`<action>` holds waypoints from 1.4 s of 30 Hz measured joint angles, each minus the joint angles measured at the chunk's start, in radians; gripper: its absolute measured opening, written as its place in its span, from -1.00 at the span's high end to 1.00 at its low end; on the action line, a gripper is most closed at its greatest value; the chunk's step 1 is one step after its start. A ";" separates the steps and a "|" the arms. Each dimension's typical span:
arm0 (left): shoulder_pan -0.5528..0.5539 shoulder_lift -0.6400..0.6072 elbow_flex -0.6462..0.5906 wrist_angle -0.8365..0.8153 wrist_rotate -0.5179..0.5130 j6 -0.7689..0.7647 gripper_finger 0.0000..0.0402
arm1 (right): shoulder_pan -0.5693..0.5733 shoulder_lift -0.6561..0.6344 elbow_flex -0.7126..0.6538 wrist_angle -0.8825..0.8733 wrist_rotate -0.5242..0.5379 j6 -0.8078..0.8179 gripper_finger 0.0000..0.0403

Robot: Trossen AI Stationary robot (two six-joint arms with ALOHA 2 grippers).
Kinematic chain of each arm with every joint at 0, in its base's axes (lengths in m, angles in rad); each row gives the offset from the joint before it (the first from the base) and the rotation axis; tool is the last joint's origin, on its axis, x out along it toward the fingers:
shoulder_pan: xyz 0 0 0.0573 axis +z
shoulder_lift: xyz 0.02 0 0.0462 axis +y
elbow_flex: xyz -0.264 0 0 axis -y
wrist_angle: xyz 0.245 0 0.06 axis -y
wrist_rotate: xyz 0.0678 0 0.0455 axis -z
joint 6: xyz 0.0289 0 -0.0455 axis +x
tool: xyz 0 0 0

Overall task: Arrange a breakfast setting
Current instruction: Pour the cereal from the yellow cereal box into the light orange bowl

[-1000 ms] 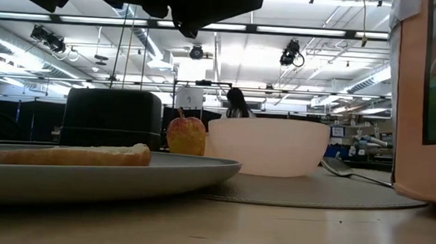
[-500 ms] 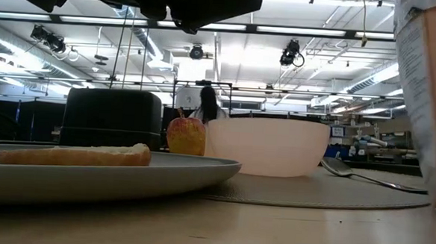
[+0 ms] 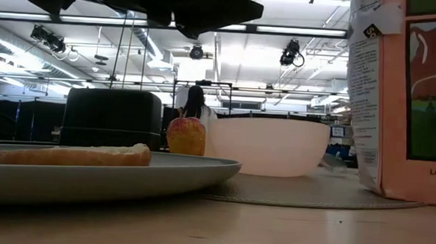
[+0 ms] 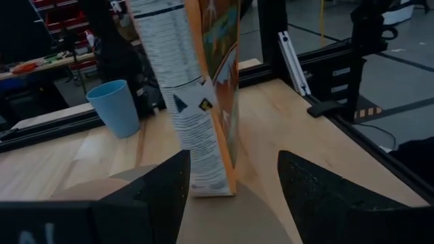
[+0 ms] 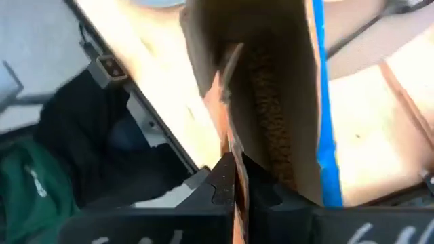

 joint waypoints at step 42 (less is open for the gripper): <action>0.131 0.216 0.172 0.184 0.222 0.014 -0.41 | 0.547 -0.118 0.116 -0.020 0.822 -0.209 0.20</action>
